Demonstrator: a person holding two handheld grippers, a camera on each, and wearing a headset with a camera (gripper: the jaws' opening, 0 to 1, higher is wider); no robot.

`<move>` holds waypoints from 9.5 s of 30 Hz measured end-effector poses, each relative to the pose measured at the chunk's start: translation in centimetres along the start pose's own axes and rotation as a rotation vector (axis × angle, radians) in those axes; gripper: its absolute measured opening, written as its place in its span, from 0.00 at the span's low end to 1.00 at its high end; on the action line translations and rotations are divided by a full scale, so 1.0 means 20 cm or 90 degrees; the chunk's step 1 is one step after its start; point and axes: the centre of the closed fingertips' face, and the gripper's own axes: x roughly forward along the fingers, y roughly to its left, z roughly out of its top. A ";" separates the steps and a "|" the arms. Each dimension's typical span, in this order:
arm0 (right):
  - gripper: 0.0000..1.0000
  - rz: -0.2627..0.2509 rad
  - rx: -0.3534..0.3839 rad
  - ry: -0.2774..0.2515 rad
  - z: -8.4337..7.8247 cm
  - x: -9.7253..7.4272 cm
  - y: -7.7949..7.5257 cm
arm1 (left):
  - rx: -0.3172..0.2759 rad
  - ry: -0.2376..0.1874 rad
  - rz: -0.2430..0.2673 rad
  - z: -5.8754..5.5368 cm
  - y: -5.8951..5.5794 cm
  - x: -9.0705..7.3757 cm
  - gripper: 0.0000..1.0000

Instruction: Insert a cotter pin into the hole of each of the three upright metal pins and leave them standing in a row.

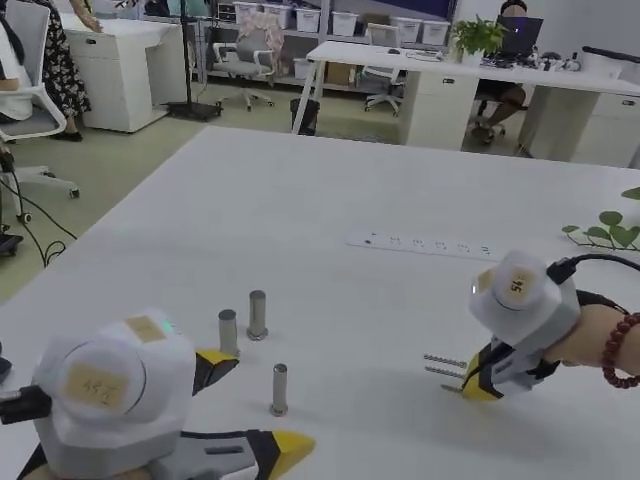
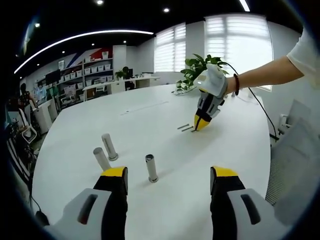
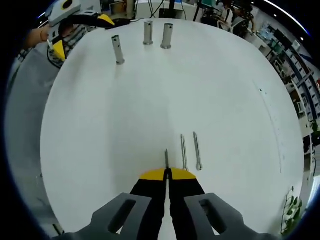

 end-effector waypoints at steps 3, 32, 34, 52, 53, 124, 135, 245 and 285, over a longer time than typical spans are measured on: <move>0.01 -0.011 -0.002 -0.006 0.01 -0.01 0.00 | -0.001 0.003 -0.001 -0.01 0.00 0.00 0.64; 0.01 -0.143 -0.177 -0.182 0.48 -0.23 0.27 | -0.071 -0.010 -0.040 -0.02 -0.11 -0.07 0.41; 0.01 -0.145 -0.190 -0.191 0.51 -0.24 0.30 | -0.084 -0.011 -0.048 -0.02 -0.13 -0.07 0.40; 0.02 -0.148 -0.308 -0.239 0.70 -0.25 0.57 | -0.165 -0.043 -0.086 0.06 -0.23 -0.03 0.26; 0.02 -0.146 -0.308 -0.242 0.70 -0.25 0.58 | -0.169 -0.044 -0.087 0.06 -0.23 -0.03 0.26; 0.11 0.023 -0.176 -0.308 0.75 -0.26 0.74 | -0.017 -0.020 -0.132 -0.02 -0.28 -0.05 0.00; 0.13 0.110 -0.170 -0.290 0.68 -0.23 0.82 | 0.078 -0.016 -0.186 -0.02 -0.36 -0.06 0.00; 0.03 0.051 -0.111 -0.019 0.79 0.02 0.43 | -0.029 -0.018 0.038 -0.09 0.13 0.23 0.14; 0.03 0.057 -0.129 -0.011 0.85 0.03 0.41 | -0.022 -0.026 0.028 -0.10 0.14 0.27 0.07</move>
